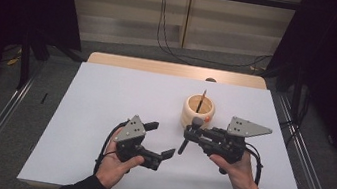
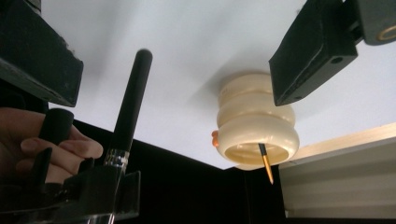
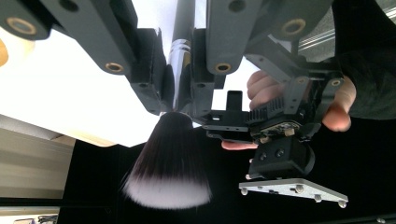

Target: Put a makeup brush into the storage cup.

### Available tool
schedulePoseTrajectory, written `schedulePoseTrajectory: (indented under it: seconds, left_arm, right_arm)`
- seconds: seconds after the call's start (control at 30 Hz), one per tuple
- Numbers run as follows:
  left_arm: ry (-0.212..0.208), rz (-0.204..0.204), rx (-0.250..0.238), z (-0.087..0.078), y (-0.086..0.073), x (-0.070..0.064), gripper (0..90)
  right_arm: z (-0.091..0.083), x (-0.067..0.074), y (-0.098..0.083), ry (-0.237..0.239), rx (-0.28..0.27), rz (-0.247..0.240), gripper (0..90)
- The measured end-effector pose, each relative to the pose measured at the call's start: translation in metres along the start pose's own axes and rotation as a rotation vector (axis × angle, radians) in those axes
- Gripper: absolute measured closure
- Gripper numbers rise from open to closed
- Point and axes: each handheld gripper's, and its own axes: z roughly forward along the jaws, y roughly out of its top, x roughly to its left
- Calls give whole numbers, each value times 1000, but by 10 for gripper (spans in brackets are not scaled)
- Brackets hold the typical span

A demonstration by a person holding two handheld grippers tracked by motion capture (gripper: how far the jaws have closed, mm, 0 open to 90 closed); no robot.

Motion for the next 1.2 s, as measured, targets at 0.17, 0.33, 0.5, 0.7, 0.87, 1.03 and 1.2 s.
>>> schedulePoseTrajectory:
  seconds: [0.17, 0.33, 0.5, 0.7, 0.87, 1.03, 1.2]
  left_arm:
    - [48, 14, 17, -9, -5, 3, 25]
    - [70, 32, 13, -19, -7, 7, 23]
    - [97, 24, 15, -29, -10, 11, 17]
    - [118, 13, 16, -40, -17, 17, 18]
    - [157, 25, 32, -54, -24, 22, 18]
    - [172, 1, 18, -63, -26, 27, 18]
    - [194, 0, 13, -71, -33, 30, 17]
  right_arm:
    - [-1, -2, -1, -13, 3, 4, 783]
    - [-3, -4, 0, -24, 0, 1, 783]
    - [-5, -7, 0, -40, 0, 7, 783]
    - [-6, -10, 0, -47, 1, 12, 783]
    - [-8, -12, 0, -58, 0, 11, 783]
    - [-10, -15, 1, -69, -1, 14, 783]
    - [-11, -19, 1, -80, 1, 13, 783]
